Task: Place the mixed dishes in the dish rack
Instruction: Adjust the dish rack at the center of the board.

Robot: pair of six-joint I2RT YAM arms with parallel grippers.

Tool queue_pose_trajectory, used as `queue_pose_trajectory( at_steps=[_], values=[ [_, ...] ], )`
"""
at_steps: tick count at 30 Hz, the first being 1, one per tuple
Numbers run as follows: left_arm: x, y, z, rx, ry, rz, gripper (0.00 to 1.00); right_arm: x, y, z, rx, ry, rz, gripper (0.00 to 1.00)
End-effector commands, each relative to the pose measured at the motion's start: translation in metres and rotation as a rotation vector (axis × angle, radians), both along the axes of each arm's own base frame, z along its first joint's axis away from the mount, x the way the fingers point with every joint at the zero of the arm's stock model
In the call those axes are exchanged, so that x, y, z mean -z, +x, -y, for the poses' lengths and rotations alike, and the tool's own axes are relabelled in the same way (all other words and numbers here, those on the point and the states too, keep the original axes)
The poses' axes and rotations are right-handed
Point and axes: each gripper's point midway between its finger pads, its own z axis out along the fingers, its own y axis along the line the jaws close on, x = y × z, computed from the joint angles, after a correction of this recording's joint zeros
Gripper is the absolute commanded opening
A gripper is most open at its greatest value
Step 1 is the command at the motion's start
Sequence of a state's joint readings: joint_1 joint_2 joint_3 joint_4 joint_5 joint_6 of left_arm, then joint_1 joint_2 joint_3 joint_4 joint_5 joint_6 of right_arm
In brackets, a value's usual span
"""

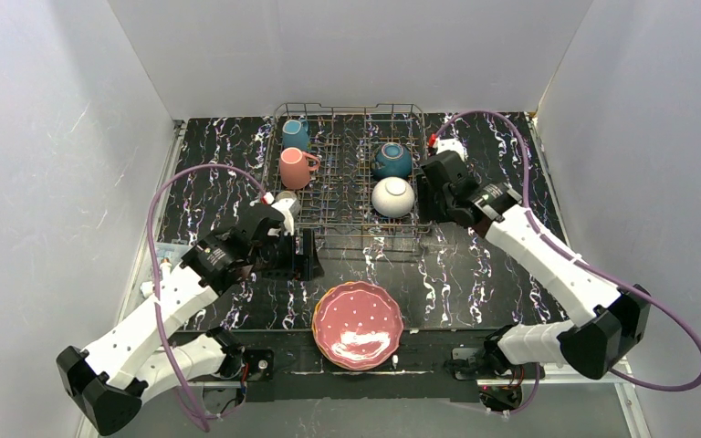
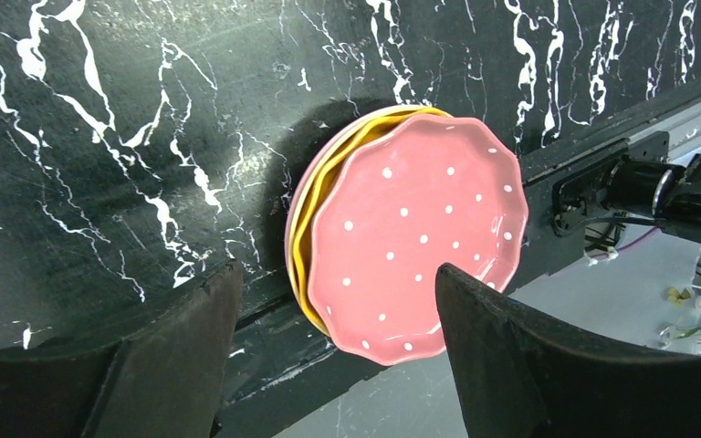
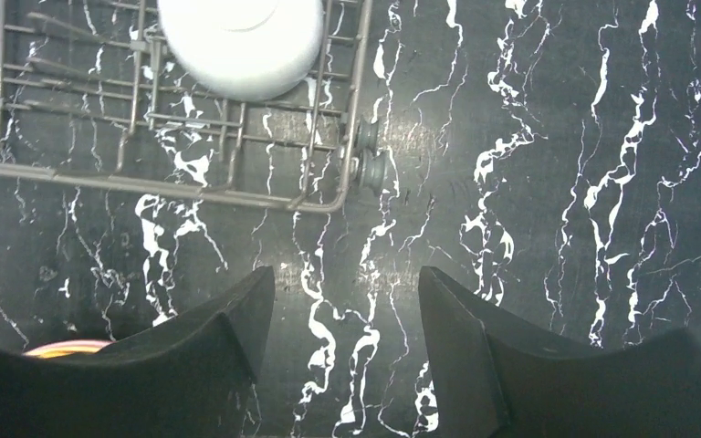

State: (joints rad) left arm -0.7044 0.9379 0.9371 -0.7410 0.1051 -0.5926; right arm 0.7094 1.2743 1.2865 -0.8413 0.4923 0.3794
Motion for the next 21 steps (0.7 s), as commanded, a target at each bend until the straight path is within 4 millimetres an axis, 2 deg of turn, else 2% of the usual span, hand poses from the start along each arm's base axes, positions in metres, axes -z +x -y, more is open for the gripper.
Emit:
queue_pose_trajectory(
  at_steps=[1,9,21],
  values=[
    [-0.008,0.011,-0.01,-0.014,0.028,0.036,0.76,-0.006,0.027,0.001,-0.019,0.045,0.018,0.67],
    [0.003,0.014,-0.018,-0.034,-0.005,-0.005,0.76,0.022,0.056,0.032,0.11,0.092,-0.027,0.55],
    [0.016,0.011,-0.025,-0.042,-0.007,-0.022,0.76,0.06,0.075,0.041,0.177,0.144,-0.091,0.46]
  ],
)
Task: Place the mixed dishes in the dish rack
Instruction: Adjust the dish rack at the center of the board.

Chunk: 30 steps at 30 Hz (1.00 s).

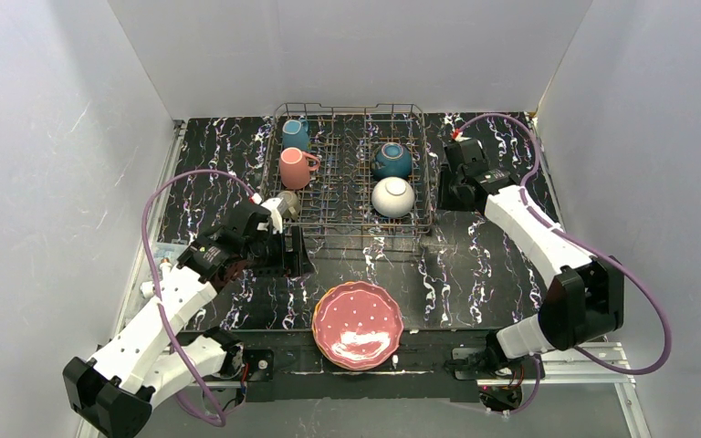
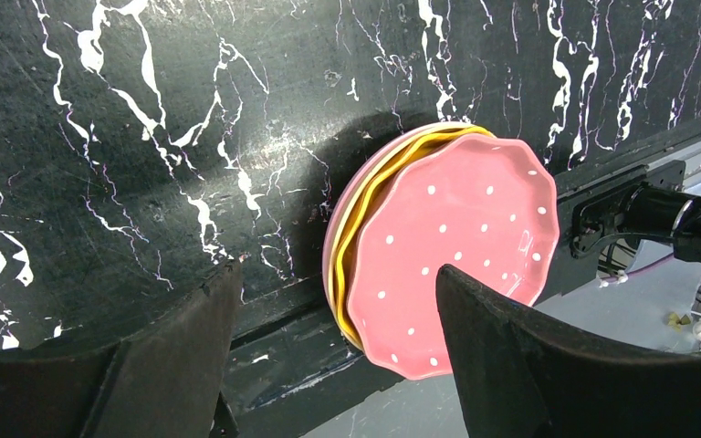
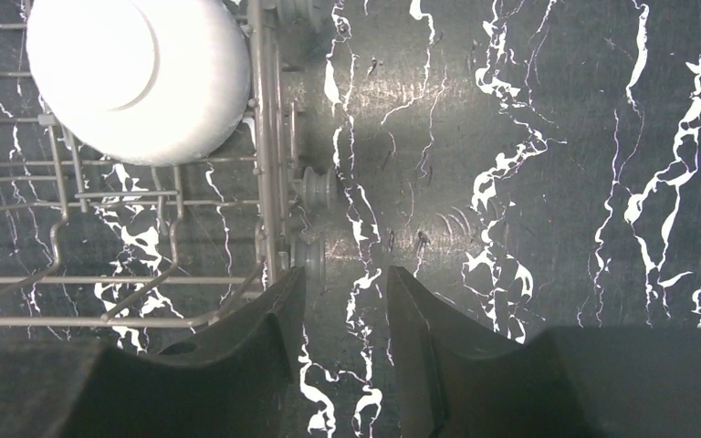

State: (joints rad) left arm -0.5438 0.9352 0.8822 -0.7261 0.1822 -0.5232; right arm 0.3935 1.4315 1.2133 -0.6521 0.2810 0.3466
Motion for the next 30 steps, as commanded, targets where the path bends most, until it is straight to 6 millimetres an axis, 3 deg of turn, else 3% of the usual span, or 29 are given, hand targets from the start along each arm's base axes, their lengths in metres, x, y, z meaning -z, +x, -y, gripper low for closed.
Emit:
queue_pose_trajectory(
  at_steps=[1,15,30],
  values=[
    [0.0,-0.004,-0.002,0.016,-0.011,0.01,0.76,0.002,0.013,-0.001,0.023,0.043,0.027,0.46],
    [0.007,-0.011,-0.002,0.017,-0.027,-0.014,0.76,0.033,0.019,-0.008,0.022,0.08,-0.031,0.44],
    [0.006,-0.013,-0.003,0.015,-0.031,-0.017,0.76,0.048,-0.004,-0.006,-0.001,0.094,-0.076,0.36]
  ],
)
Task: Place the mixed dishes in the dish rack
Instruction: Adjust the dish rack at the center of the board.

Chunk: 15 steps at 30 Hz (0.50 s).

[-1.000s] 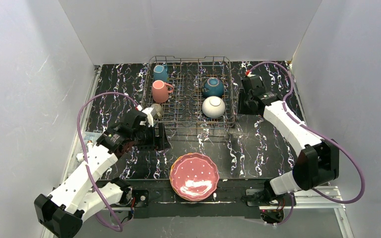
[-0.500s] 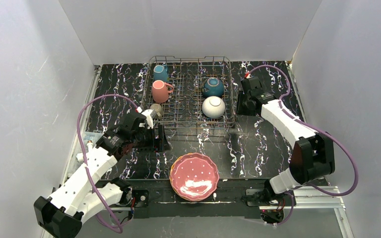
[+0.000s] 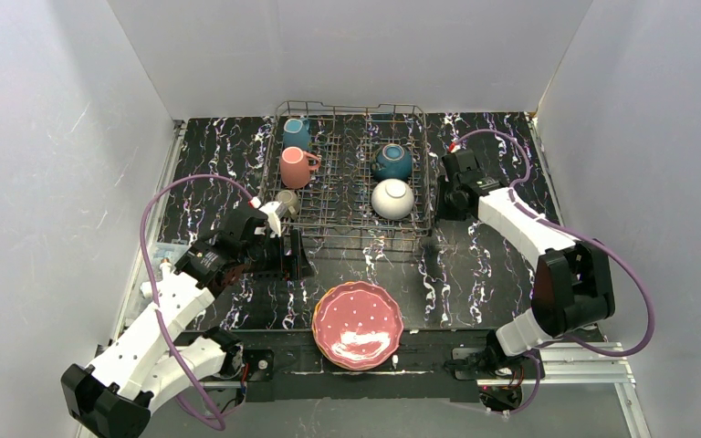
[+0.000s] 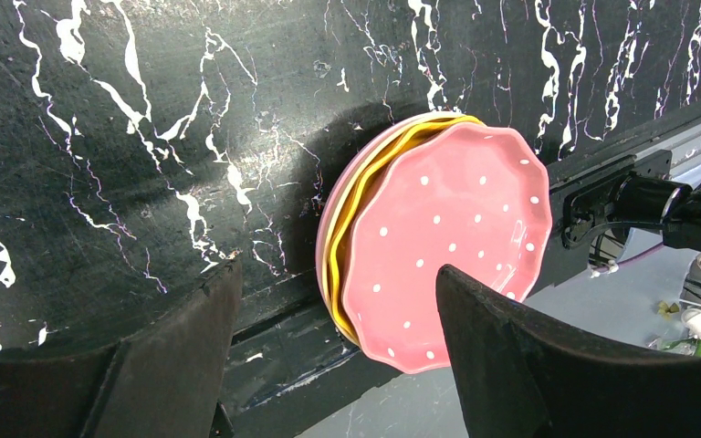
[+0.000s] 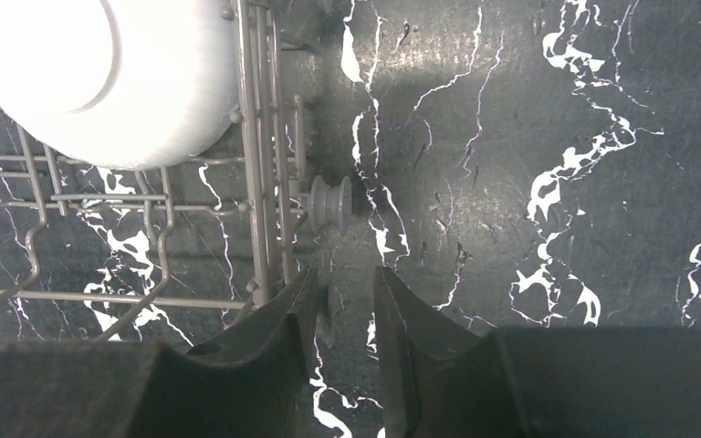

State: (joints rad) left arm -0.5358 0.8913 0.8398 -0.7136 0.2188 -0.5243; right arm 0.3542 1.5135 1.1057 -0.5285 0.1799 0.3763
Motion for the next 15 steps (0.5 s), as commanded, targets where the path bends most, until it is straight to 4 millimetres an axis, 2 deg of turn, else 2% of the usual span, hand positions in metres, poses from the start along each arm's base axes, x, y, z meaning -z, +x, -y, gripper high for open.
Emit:
queue_pose_trajectory(
  at_steps=[1,9,15],
  values=[
    [0.002,-0.004,-0.003,0.0,0.001,-0.013,0.76,-0.005,-0.008,-0.001,-0.008,0.027,0.012,0.36],
    [0.004,-0.005,-0.003,-0.006,-0.001,-0.014,0.76,0.004,-0.029,-0.009,-0.043,0.098,-0.018,0.34],
    [0.003,-0.006,-0.003,-0.01,-0.006,-0.01,0.77,0.001,-0.046,-0.018,-0.071,0.164,-0.017,0.33]
  ],
)
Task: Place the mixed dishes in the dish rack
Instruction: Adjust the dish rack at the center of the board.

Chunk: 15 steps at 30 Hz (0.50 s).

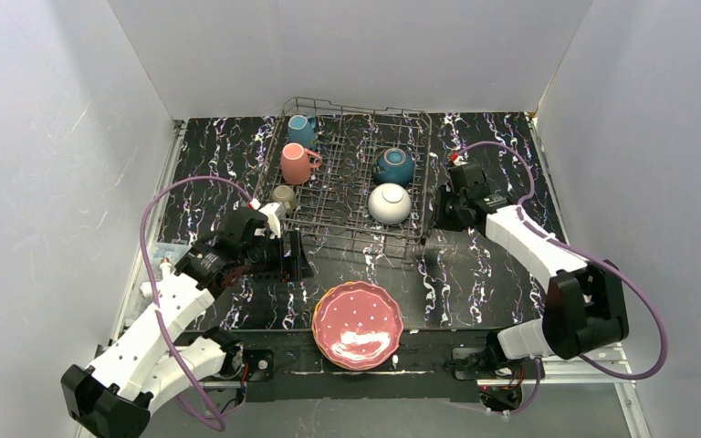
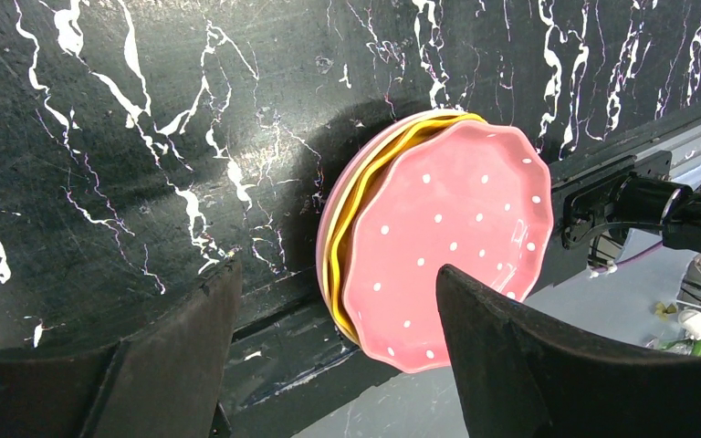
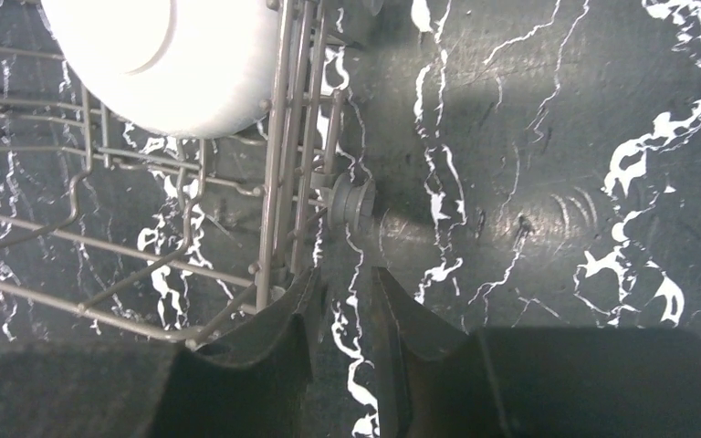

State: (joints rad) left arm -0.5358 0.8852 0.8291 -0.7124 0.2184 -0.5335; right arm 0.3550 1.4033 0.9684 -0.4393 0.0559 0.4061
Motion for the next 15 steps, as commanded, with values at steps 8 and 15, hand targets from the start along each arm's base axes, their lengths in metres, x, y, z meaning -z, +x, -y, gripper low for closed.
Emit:
queue_pose_trajectory(
  at_steps=[8,15],
  values=[
    [-0.004,-0.003,-0.003,-0.01,-0.01,0.005,0.78,-0.005,-0.05,-0.025,-0.1,0.085,-0.041,0.33],
    [-0.006,-0.004,-0.003,-0.015,-0.015,0.01,0.78,-0.001,-0.067,-0.045,-0.154,0.095,-0.05,0.32]
  ],
)
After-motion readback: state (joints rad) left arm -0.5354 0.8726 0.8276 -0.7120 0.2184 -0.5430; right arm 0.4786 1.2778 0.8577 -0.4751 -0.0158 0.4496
